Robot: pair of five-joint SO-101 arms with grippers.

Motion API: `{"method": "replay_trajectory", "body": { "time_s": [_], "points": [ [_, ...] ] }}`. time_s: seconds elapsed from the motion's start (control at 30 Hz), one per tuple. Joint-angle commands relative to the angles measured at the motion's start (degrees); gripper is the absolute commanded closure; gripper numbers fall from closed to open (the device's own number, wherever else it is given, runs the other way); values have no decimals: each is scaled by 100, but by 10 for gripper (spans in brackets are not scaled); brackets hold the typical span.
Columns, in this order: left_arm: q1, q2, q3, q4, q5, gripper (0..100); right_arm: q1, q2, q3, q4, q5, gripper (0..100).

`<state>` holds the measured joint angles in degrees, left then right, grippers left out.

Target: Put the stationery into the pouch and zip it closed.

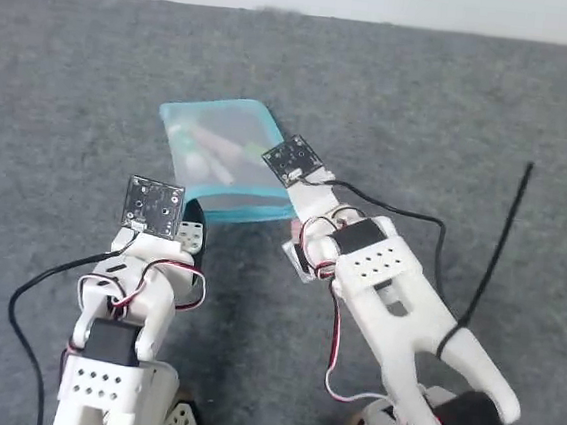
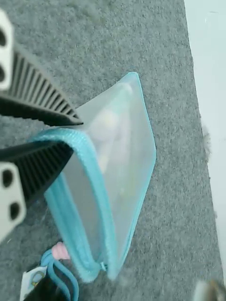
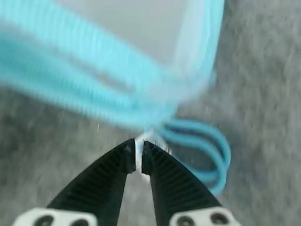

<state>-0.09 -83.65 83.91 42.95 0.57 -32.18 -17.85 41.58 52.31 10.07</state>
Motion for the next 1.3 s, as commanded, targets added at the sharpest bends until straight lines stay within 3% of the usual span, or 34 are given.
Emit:
{"method": "replay_trajectory", "body": {
  "time_s": [0.0, 0.13, 0.27, 0.4, 0.57, 0.7, 0.93, 1.0, 1.17, 1.27],
  "points": [
    [62, -105, -101, -264, -62, 990, 189, -523, -308, 426, -70, 991],
    [62, -105, -101, -264, -62, 990, 444, -497, -290, 435, -79, 989],
    [132, -105, -101, -273, -62, 990, 418, -207, 62, -884, -79, 982],
    [290, -88, -101, -246, -62, 990, 242, 277, 369, -2176, -79, 855],
    [308, -97, -101, -255, -62, 990, 31, 1068, 158, -2554, -70, 688],
    [308, -97, -101, -255, -62, 990, 66, 1631, -229, -2756, -70, 645],
    [308, -97, -92, -237, -62, 990, 66, 2475, -888, -2897, -35, 656],
    [308, -97, -92, -237, -62, 990, 75, 2589, -932, -2897, -26, 718],
    [308, -88, -92, -237, -62, 990, 119, 2607, -941, -2967, -26, 980],
    [308, -105, -13, -255, -62, 990, 224, 2580, -941, -2809, -18, 965]
  ]
}}
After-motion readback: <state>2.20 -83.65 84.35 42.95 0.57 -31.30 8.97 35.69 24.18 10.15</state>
